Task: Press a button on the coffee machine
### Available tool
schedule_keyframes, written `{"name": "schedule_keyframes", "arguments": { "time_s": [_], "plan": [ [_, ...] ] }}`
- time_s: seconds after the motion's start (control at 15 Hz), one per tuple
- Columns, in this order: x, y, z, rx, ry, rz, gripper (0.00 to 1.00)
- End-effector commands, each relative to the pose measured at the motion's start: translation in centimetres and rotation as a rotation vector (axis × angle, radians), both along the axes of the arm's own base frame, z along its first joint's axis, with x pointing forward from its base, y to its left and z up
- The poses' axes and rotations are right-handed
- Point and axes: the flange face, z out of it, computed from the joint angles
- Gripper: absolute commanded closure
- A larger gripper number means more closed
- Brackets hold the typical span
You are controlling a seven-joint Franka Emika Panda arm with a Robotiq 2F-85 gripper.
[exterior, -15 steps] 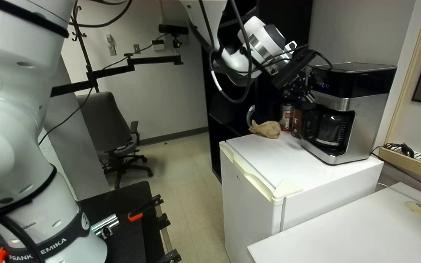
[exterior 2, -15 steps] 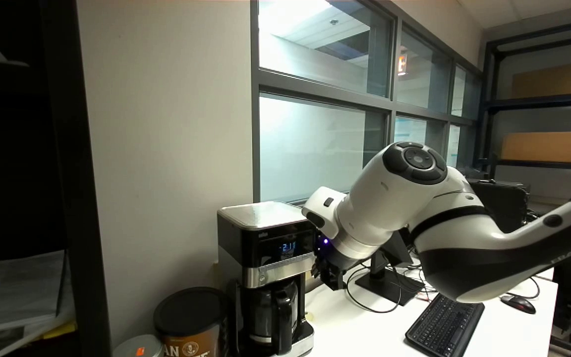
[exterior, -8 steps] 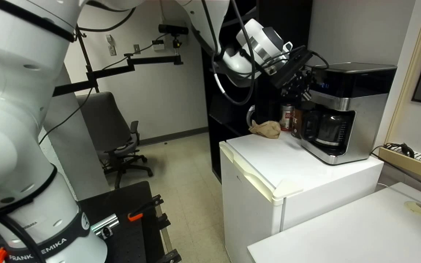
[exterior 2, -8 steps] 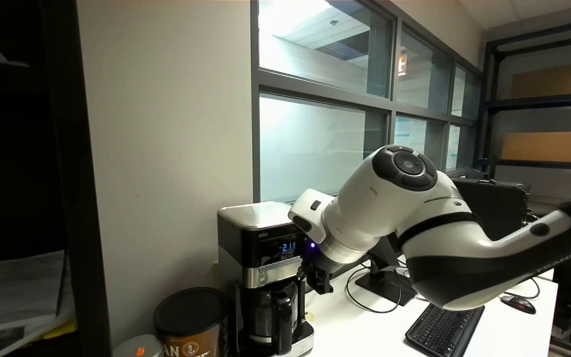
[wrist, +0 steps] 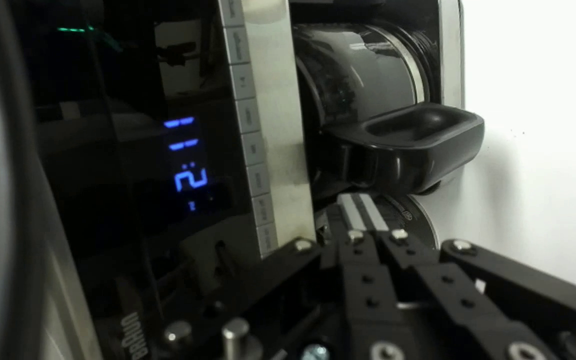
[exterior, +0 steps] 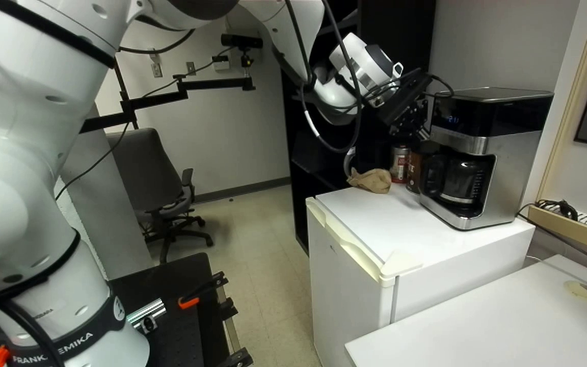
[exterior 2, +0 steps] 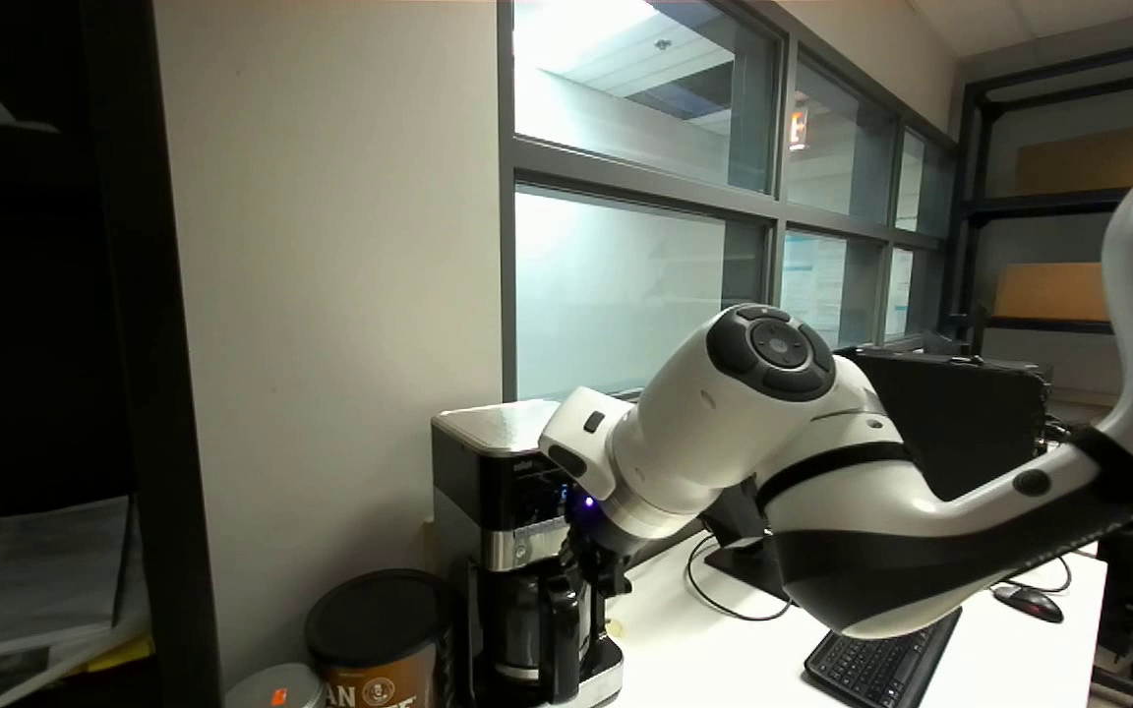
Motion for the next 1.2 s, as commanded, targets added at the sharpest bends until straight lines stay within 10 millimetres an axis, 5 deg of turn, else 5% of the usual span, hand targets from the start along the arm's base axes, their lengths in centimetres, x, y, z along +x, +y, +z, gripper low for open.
{"name": "schedule_keyframes", "arguments": {
  "time_s": [0.0, 1.13],
  "plan": [
    [1.2, 1.1, -0.1, -0.015, -0.021, 0.049, 1.00],
    [3.8, 2.5, -1.0, -0.032, -0.038, 0.090, 1.00]
  ]
}}
